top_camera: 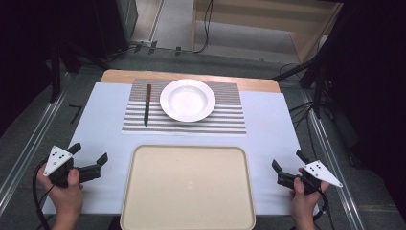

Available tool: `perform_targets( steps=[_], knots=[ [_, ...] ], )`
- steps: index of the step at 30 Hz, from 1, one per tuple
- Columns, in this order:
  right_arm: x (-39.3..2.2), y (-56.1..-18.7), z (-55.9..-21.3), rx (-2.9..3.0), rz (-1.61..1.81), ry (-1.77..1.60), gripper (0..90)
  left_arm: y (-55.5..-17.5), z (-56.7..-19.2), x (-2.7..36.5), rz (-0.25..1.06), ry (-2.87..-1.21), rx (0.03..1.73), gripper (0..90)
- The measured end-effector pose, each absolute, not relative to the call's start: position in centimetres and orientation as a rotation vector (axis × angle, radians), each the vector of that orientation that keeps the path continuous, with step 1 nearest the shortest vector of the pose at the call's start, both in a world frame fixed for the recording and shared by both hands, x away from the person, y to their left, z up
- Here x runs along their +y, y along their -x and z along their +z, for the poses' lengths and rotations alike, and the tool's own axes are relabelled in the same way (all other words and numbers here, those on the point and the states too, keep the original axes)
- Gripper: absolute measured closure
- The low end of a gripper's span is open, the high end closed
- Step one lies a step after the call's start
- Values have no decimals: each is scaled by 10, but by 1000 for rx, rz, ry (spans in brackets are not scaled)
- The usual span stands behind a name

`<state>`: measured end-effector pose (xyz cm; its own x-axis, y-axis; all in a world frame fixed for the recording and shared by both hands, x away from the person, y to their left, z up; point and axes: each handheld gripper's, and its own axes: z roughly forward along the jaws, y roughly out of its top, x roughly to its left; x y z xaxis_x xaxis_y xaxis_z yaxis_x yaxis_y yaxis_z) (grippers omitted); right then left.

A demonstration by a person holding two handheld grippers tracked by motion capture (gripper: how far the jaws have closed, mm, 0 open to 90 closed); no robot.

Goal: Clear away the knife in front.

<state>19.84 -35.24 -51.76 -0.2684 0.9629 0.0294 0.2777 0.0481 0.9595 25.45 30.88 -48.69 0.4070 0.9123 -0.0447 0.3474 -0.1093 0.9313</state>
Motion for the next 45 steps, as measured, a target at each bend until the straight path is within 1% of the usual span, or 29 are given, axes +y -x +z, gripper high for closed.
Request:
perform_targets(
  steps=[4, 8, 12, 20, 30, 45],
  knots=[
    [-352, -198, -518, 1636, 1259, -1267, 0, -255, -483, 307, 725, -1662, 1118, 0],
    [-352, -198, -518, 1644, 1269, -1263, 0, -255, -473, 301, 768, -1666, 1104, 0],
    [-352, -197, -518, 1644, 1277, -1260, 0, -257, -464, 294, 757, -1657, 1085, 0],
    [-352, -198, -518, 1672, 1294, -1236, 0, -264, -450, 279, 763, -1690, 1046, 0],
    [-351, -197, -518, 1683, 1305, -1220, 0, -289, -429, 261, 743, -1678, 1022, 0],
    [-351, -196, -518, 1691, 1303, -1195, 0, -333, -421, 231, 701, -1704, 987, 0]
  ],
)
